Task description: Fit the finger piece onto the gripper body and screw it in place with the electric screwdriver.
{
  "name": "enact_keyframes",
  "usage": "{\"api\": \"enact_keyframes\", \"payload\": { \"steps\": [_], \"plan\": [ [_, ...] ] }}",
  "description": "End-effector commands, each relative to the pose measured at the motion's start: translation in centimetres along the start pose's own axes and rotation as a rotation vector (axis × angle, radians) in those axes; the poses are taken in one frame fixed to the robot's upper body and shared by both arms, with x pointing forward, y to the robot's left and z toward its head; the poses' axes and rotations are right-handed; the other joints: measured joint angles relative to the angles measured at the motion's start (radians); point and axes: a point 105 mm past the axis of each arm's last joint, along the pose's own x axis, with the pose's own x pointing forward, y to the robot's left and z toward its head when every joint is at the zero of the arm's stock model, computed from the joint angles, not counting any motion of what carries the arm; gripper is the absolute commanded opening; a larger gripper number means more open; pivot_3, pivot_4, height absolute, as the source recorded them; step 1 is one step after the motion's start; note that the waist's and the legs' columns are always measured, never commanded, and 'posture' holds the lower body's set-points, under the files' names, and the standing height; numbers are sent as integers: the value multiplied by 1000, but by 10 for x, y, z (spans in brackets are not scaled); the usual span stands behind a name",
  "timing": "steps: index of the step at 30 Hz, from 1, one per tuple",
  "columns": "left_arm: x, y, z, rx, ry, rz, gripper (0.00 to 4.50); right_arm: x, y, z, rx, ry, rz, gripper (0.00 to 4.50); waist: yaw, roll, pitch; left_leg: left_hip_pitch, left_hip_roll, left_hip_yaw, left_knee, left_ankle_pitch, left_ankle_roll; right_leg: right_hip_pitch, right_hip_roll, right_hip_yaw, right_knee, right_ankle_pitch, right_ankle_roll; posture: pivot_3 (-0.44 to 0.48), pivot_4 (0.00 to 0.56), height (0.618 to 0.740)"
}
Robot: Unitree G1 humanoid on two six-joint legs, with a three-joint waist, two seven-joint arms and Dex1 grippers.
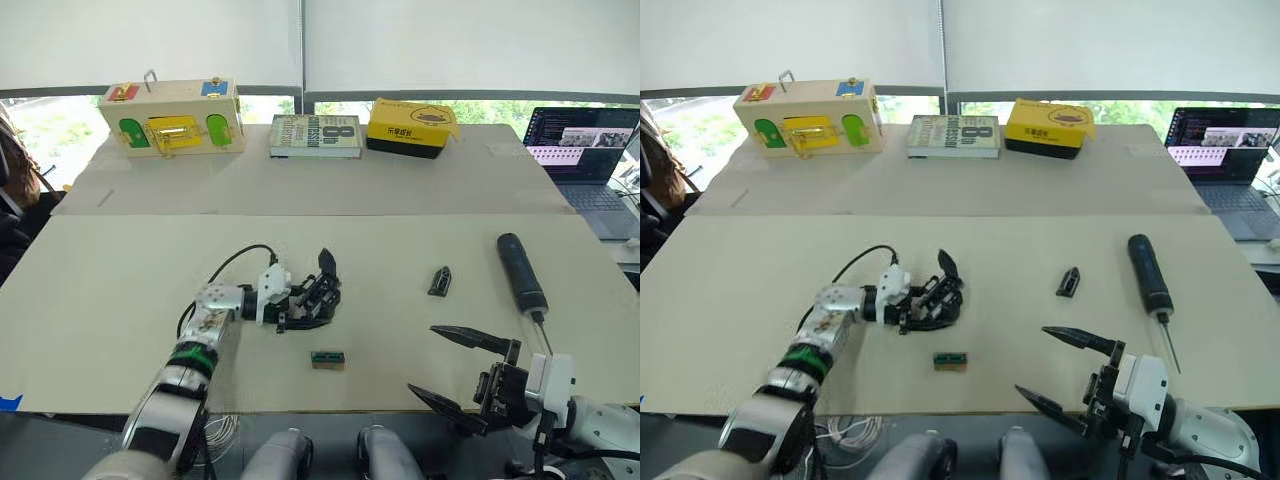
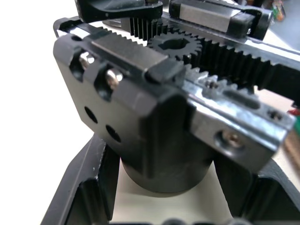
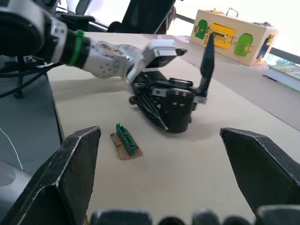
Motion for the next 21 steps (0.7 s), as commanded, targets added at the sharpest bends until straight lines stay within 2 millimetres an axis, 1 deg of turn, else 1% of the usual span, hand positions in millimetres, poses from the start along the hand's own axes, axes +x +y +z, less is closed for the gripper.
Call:
{"api": "enact_keyframes", "payload": {
  "steps": [1, 3, 5, 7, 11, 15, 21],
  "plan": [
    [0, 3, 36, 55, -53, 110, 2330, 2, -1, 8, -46, -29, 19, 4500, 7, 0, 0, 0, 0, 0, 0, 0, 0, 0, 0, 0, 0, 0, 0, 0, 150, 740],
    [2, -5, 35, 33, -26, 164, 2330, 4, -2, 8, -48, -35, 22, 4500, 14, 0, 1, 0, 0, 0, 0, 0, -1, 1, 2, -1, 0, 0, 1, 0, 150, 740],
    [8, -10, 36, 21, -13, 210, 2330, 6, -1, 8, -45, -39, 32, 4500, 17, 0, 1, 0, 0, 0, 0, 0, -1, 1, 2, -1, -1, -3, 5, 0, 150, 740],
    [13, -11, 37, 6, -7, 247, 2330, 6, -1, 8, -44, -40, 38, 4500, 25, 0, 1, 1, 0, 0, 0, 0, -1, 2, 0, -1, -1, -4, 7, 0, 150, 740],
    [23, -10, 30, -5, 24, 278, 2330, 6, -2, 8, -48, -36, 46, 4500, 33, 0, 1, 1, 0, 0, 0, 0, -2, 1, 0, -1, 0, -4, 7, 0, 150, 740],
    [32, -13, 22, -8, 66, 254, 2330, 5, -4, 8, -59, -25, 44, 4500, 32, 0, 1, 1, 0, 0, 0, 0, -2, 0, 0, -1, 0, -4, 7, 0, 150, 740],
    [31, -8, 17, -4, 76, 287, 2330, 6, -1, 8, -56, -23, 39, 4500, 33, 0, 1, 1, 0, 0, 0, 0, -2, 1, 0, -1, 0, -4, 7, 0, 150, 740]
  ]
}}
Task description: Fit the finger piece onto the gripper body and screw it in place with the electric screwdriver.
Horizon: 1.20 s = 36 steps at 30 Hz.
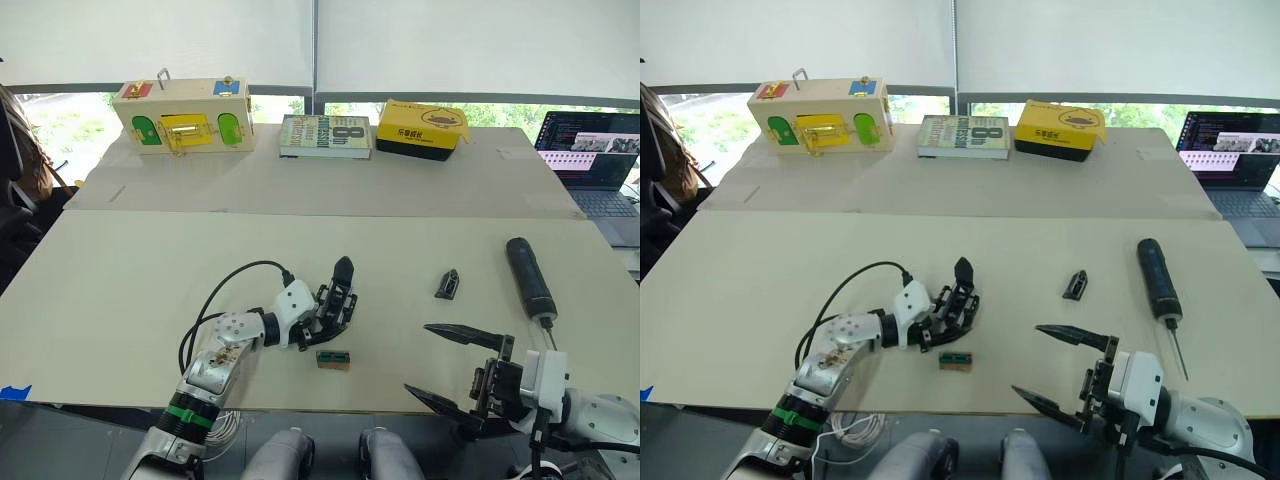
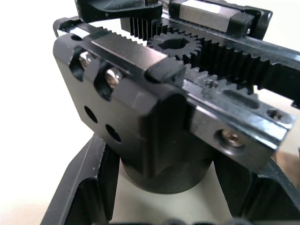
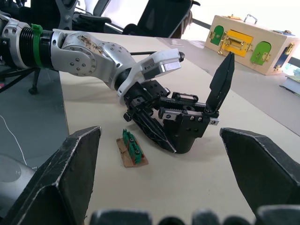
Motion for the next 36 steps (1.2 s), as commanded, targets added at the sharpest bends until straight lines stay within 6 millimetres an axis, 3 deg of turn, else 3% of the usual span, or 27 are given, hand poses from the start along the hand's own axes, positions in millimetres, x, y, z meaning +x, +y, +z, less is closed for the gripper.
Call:
{"api": "enact_keyframes", "payload": {
  "steps": [1, 14, 18, 22, 27, 31, 36],
  "plan": [
    [1, 8, 16, 48, -58, 37, 2330, 2, 0, 8, -32, -23, -4, 4500, -1, 0, 0, 0, 0, 0, 0, 0, 0, 0, 0, 0, 0, 0, 0, 0, 150, 740],
    [-6, 11, -3, -16, -28, 65, 2330, 2, 4, 8, -34, -18, -6, 4500, -3, 0, 0, 1, 0, 0, 0, 0, 0, 1, 0, 0, 0, 0, 0, 0, 150, 740],
    [-14, 15, -6, -16, -24, 86, 4318, 1, 4, 8, -40, -13, 3, 4500, -4, 0, 0, 1, 0, 0, 0, 0, 0, 0, 0, 0, 0, 0, 0, 0, 150, 740],
    [-24, 17, -8, -13, -20, 86, 4483, -3, 3, 10, -33, -12, -16, 4500, -2, 1, 0, 1, 1, 0, 0, 0, 0, 1, 0, 0, 0, 0, 0, 0, 150, 740],
    [-60, 25, -15, 19, 24, 47, 4483, -17, -2, 9, 5, 26, -115, 4500, -8, 2, -1, 1, 1, 0, 0, 0, -1, 0, 0, 0, 1, 0, -1, 0, 150, 740],
    [-104, 27, -6, 18, -6, -65, 4483, -45, -12, 4, 80, 89, -290, 4500, -5, 2, -1, 1, 2, 0, 0, 0, -1, 0, 1, 0, 1, -1, -1, 0, 150, 740],
    [-139, 41, -1, -4, 24, -66, 4483, -68, -7, -6, 108, 169, -441, 4500, 0, 3, 0, 2, 3, 0, 0, -2, -3, -1, 1, 1, 0, -2, -2, 0, 150, 740]
  ]
}}
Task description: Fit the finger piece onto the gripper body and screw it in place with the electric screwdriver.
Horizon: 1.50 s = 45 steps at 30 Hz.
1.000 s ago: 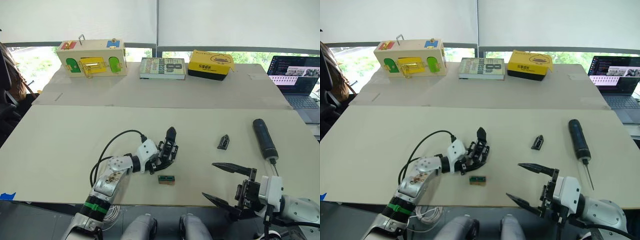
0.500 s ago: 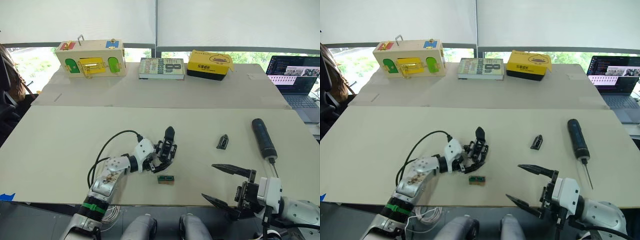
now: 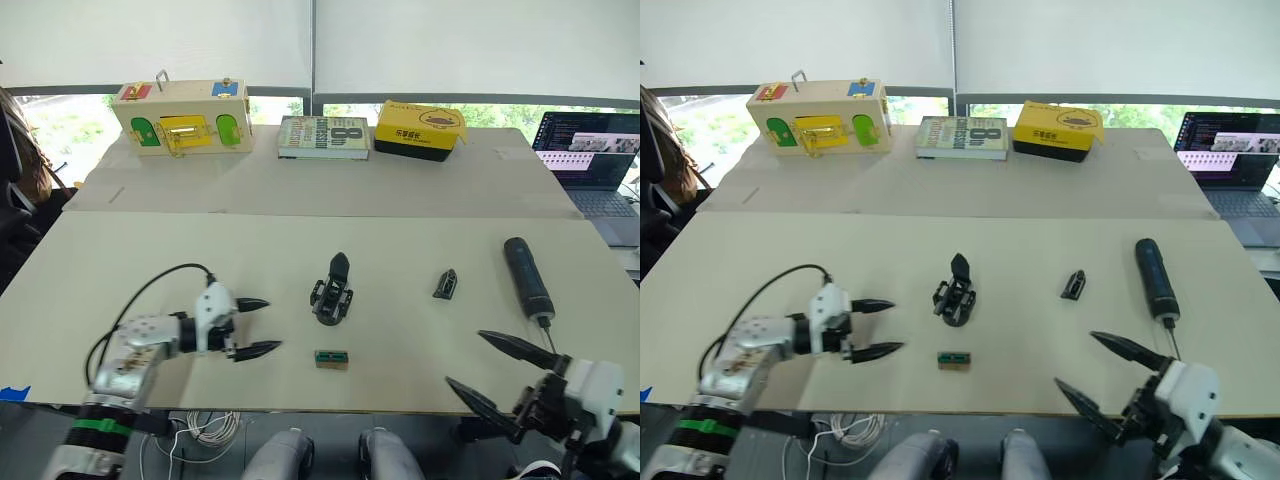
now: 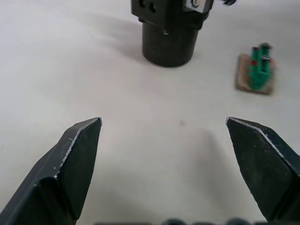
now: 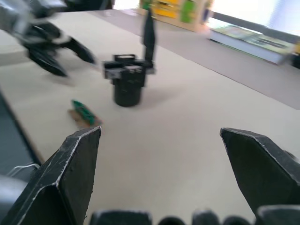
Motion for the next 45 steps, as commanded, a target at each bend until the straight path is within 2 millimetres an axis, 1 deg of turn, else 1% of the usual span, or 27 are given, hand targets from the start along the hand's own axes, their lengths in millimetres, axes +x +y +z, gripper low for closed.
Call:
{"api": "enact_keyframes", "payload": {
  "steps": [1, 3, 5, 8, 9, 12, 14, 16, 18, 19, 20, 22, 26, 27, 28, 29, 31, 36, 40, 45],
  "plan": [
    [-22, 8, 14, 2, -32, -4, 4483, -13, -10, -1, -31, 56, -155, 4500, 1, 0, 0, 1, 0, 0, 0, 0, 0, 0, 0, 0, 0, 0, 0, 0, 150, 740],
    [-34, 16, 23, -28, -54, 13, 4483, -25, -20, -15, -5, 177, -304, 4500, 1, 0, 0, 0, 0, 0, 0, 0, 0, 0, 0, 1, 0, -1, 0, 0, 150, 740],
    [-40, 21, 32, -40, -79, 20, 4483, -32, -22, -23, 39, 255, -373, 4500, 1, 0, 0, 0, 0, 0, 0, 0, 0, -2, 0, 1, 1, -1, 0, 0, 150, 740],
    [-40, 23, 47, -35, -115, -1, 4483, -28, -19, -23, 93, 269, -395, 4500, 0, 1, 0, 0, 0, 0, 0, 0, 0, -2, 0, 1, 1, -1, 0, 0, 150, 740],
    [-38, 22, 51, -33, -124, -14, 4483, -25, -22, -21, 112, 263, -422, 4500, -2, 1, 0, 0, 0, 0, 0, 0, 0, -2, 0, 1, 1, -1, -1, 0, 150, 740],
    [-29, 15, 67, -35, -169, -60, 4483, -6, -38, -17, 154, 330, -472, 4500, -19, 1, 0, 0, 1, 0, -1, -1, -1, 0, 0, 1, 1, -1, 0, 0, 150, 740],
    [-25, 12, 74, -44, -184, -78, 4483, 6, -48, -12, 184, 338, -485, 4500, -27, 0, 0, -1, 1, 0, 0, 0, -1, 1, 0, 1, 1, 0, 0, 0, 150, 740],
    [-23, 14, 81, -38, -206, -70, 4483, 20, -54, -7, 190, 367, -460, 4500, -26, 1, 0, -2, 1, 0, 0, 0, -1, 0, 0, 1, 1, 0, 0, 0, 150, 740],
    [-20, 16, 90, -25, -236, -63, 4483, 37, -69, -6, 209, 425, -465, 4500, -28, 0, 1, -1, 2, 0, 0, 0, -1, 0, 0, 1, 1, -1, -2, 0, 150, 740],
    [-18, 16, 93, -24, -244, -63, 4483, 43, -74, -6, 220, 449, -474, 4500, -28, 0, 1, -2, 3, 0, 0, 0, -2, -1, 1, 1, 1, -1, -2, 0, 150, 740],
    [-17, 15, 96, -14, -252, -63, 4483, 51, -81, -5, 236, 465, -490, 4500, -26, 0, 1, -4, 3, 0, 0, 1, -3, -3, 1, 0, 0, 1, -5, 0, 150, 740],
    [-14, 11, 99, -7, -260, -71, 4483, 67, -91, -4, 272, 490, -519, 4500, -26, -1, 1, -5, 4, 0, 0, 2, -3, -3, 1, 0, 0, 4, -10, 0, 150, 740],
    [-11, 6, 100, -6, -267, -69, 4483, 88, -104, -3, 336, 522, -610, 4500, -25, -1, 1, -9, 4, 0, 0, 2, -2, -7, 2, 0, 0, 6, -15, 0, 150, 740],
    [-11, 5, 100, -5, -267, -66, 4483, 97, -108, -4, 376, 513, -646, 4500, -24, -1, 1, -12, 4, 0, 0, 5, 3, -11, 2, 0, 1, 7, -16, 0, 150, 740],
    [-11, 3, 99, -5, -266, -63, 4483, 107, -110, -4, 394, 499, -673, 4500, -26, -1, 1, -13, 4, 0, 0, 6, 4, -13, 2, 0, 1, 9, -16, 0, 150, 740],
    [-12, 2, 98, -2, -262, -60, 4483, 115, -111, -4, 410, 491, -687, 4500, -27, -1, 1, -14, 3, 0, 0, 7, 4, -14, 3, 0, 1, 10, -17, 0, 150, 740],
    [-13, 0, 97, 1, -259, -56, 4483, 122, -111, -5, 416, 488, -715, 4500, -27, -1, 1, -15, 3, 0, 0, 7, 4, -15, 3, 0, 2, 11, -17, 0, 150, 740],
    [-15, -4, 99, 5, -262, -54, 4483, 131, -105, -22, 443, 508, -773, 4500, -27, -1, 1, -14, 3, 0, 0, 7, 3, -15, 4, -2, 1, 11, -17, 0, 150, 740],
    [-14, -5, 100, 6, -264, -54, 4483, 135, -103, -29, 432, 518, -792, 4500, -30, 0, 1, -13, 2, 1, 0, 7, -1, -15, 6, -2, 3, 13, -17, 0, 150, 740],
    [-13, -4, 101, 10, -267, -51, 4483, 144, -95, -37, 432, 554, -760, 4500, -38, 0, 1, -12, 4, 1, 0, 8, -3, -15, 7, -2, 4, 14, -19, 0, 150, 740]
  ]
}}
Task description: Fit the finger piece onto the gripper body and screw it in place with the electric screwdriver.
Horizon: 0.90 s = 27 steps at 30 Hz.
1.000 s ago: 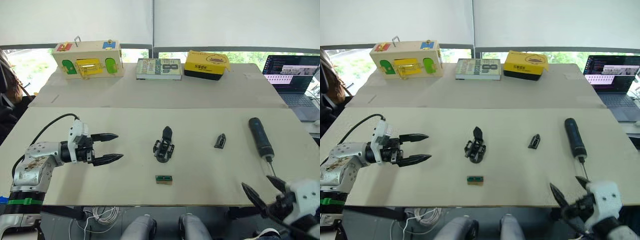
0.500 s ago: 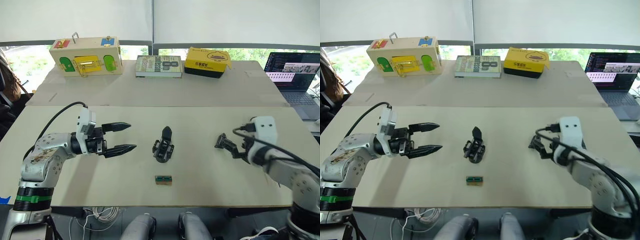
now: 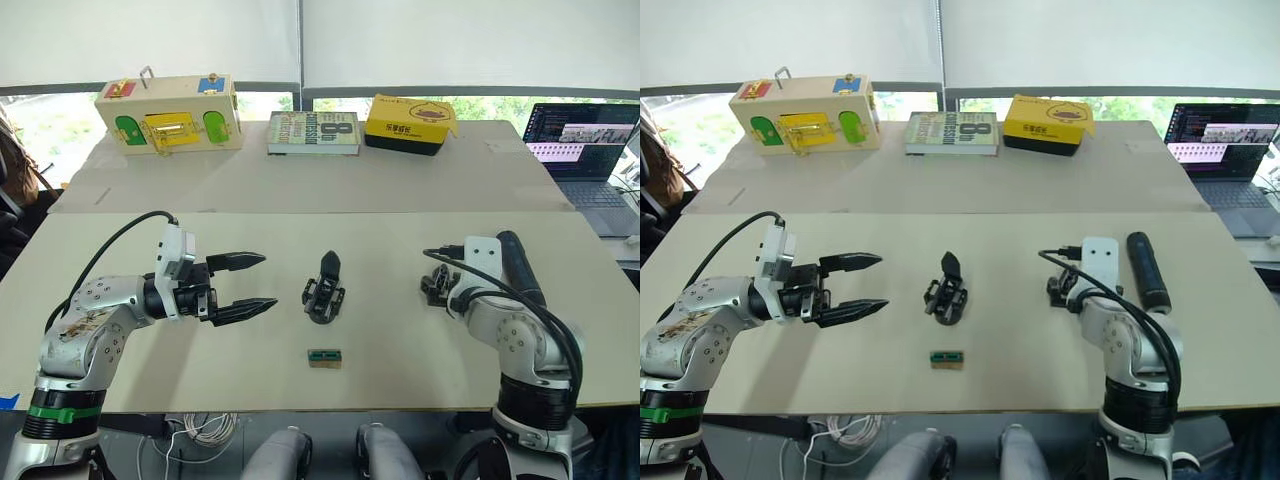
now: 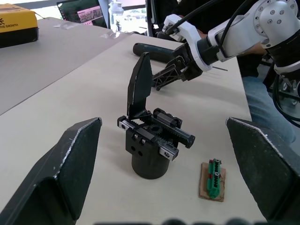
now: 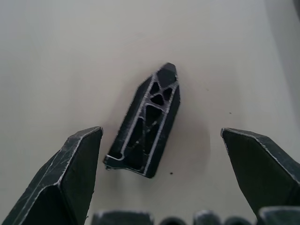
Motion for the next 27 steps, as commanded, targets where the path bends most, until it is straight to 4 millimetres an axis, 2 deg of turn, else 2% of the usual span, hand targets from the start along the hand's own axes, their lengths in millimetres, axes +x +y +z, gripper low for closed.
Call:
{"api": "enact_keyframes", "payload": {
  "steps": [1, 4, 7, 14, 16, 21, 24, 27],
  "plan": [
    [-1, -1, 12, 46, -18, 1, 4483, 1, 5, 7, -8, -39, 6, 4500, -5, 0, 0, 0, 0, 0, 0, 0, 0, 0, 0, 0, 0, 0, 0, 0, 150, 740],
    [0, -1, 11, 46, -17, -2, 4483, 4, 5, 6, -8, -37, 7, 4500, -12, 0, 0, 0, 1, 0, 0, 0, 0, 0, 1, 0, 0, 0, -1, 0, 150, 740],
    [1, -1, 10, 46, -15, -5, 4500, 6, 6, 6, -9, -37, 13, 3676, -15, 0, 0, 1, 1, 0, 0, 1, 0, 1, 5, 0, 0, 0, -1, 0, 150, 740],
    [0, -1, 9, 49, -10, -3, 4500, 7, 10, 1, -17, -33, 35, 1215, -15, 0, 0, 1, 3, 0, 0, 0, -1, 0, 7, 1, 0, 1, -2, 0, 150, 740],
    [0, -1, 10, 50, -12, -2, 4500, 5, 10, 5, -24, -58, 42, 1100, -15, 0, 0, 1, 4, 0, 0, 0, -1, 0, 8, 1, -1, 1, -2, 0, 150, 740],
    [0, 6, 20, 19, -78, 40, 4500, -10, 5, 33, -97, -254, 86, 1100, -14, 0, 0, 0, 5, 0, 0, 1, -2, 0, 10, 1, -1, 2, -3, 0, 150, 740],
    [3, 17, 39, -103, -196, 103, 4500, -40, 16, 67, -220, -508, 200, 1100, -12, 1, 0, 0, 5, 0, 0, 1, -2, 0, 10, 1, -1, 2, -3, 0, 150, 740],
    [7, 35, 59, -214, -317, 195, 4500, -81, 44, 90, -456, -788, 339, 1100, -15, 1, 0, 0, 5, 0, 0, 1, -2, 0, 11, 0, -1, 2, -2, 0, 150, 740]
  ]
}}
